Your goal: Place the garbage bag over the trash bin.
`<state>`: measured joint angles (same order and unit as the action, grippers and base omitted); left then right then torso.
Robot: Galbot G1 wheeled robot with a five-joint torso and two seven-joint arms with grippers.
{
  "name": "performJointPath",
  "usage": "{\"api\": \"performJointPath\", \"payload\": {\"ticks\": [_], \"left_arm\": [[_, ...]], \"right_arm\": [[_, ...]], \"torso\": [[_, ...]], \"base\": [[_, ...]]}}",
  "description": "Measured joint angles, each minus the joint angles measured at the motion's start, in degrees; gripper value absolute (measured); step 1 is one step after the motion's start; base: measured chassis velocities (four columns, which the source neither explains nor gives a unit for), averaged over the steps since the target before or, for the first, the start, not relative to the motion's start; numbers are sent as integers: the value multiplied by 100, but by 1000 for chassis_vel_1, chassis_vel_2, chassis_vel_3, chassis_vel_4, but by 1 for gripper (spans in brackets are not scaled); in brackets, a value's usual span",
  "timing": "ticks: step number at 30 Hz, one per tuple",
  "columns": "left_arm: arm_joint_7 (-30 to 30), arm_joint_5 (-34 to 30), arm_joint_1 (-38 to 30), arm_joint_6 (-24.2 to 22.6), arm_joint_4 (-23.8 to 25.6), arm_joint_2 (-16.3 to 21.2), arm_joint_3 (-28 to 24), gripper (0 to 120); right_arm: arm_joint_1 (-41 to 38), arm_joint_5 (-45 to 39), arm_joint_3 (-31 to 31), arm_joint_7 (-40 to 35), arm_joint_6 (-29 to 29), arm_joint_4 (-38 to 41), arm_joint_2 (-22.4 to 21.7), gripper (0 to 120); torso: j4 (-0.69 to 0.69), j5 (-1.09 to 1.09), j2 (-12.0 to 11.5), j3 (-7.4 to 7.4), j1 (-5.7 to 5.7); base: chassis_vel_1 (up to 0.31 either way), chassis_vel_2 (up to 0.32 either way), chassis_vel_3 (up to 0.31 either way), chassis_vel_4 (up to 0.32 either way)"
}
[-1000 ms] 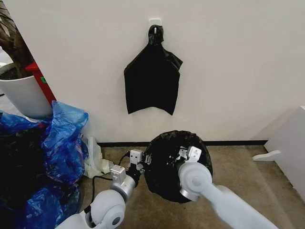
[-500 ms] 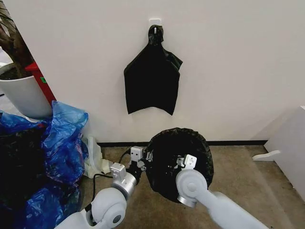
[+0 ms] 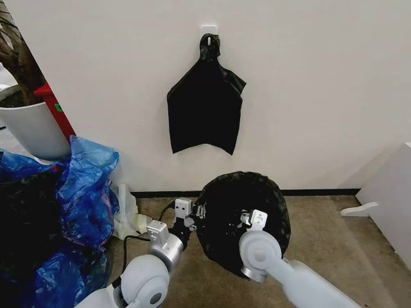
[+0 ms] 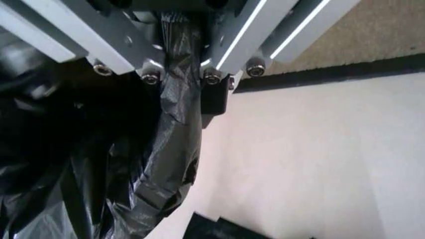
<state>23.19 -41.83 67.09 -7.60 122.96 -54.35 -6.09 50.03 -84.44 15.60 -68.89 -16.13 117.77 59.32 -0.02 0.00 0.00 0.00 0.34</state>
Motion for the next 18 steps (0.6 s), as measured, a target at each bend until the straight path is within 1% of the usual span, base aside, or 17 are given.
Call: {"api": "performJointPath", "payload": {"ticks": [7,10,18], "left_arm": [[21,69,-28,0,-100,-5,-24,1],[27,68,-19,-2,-64,14,-12,1],[12,28,119,-11,190,99,72,1]], "right_arm": [[-130,41,-4,-48,42,24,45,0],[-117,79,-57,-33,42,-91,54,0],[48,56,-436,211,-114,-478,23,0]], "torso": [[0,0,0,0,0],[0,0,0,0,0],[0,0,0,0,0]], "base": [[0,0,0,0],[0,0,0,0],[0,0,0,0]]}}
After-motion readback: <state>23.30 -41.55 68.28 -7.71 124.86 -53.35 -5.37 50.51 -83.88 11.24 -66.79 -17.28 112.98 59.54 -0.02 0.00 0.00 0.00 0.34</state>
